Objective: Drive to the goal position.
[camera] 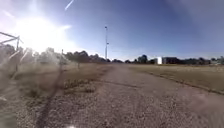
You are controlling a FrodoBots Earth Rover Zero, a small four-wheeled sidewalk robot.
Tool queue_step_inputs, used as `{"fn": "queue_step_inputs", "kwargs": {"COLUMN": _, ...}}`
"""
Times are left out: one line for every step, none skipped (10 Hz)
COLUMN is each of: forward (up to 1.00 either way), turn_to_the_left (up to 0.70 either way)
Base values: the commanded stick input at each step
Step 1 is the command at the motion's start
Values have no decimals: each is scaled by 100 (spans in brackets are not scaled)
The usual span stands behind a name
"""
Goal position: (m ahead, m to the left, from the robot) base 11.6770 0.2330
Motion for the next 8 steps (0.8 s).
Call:
{"fn": "queue_step_inputs", "kwargs": {"forward": 50, "turn_to_the_left": 0}}
{"fn": "queue_step_inputs", "kwargs": {"forward": 50, "turn_to_the_left": 0}}
{"fn": "queue_step_inputs", "kwargs": {"forward": 50, "turn_to_the_left": 0}}
{"fn": "queue_step_inputs", "kwargs": {"forward": 50, "turn_to_the_left": 0}}
{"fn": "queue_step_inputs", "kwargs": {"forward": 50, "turn_to_the_left": 0}}
{"fn": "queue_step_inputs", "kwargs": {"forward": 50, "turn_to_the_left": 0}}
{"fn": "queue_step_inputs", "kwargs": {"forward": 50, "turn_to_the_left": 0}}
{"fn": "queue_step_inputs", "kwargs": {"forward": 50, "turn_to_the_left": 0}}
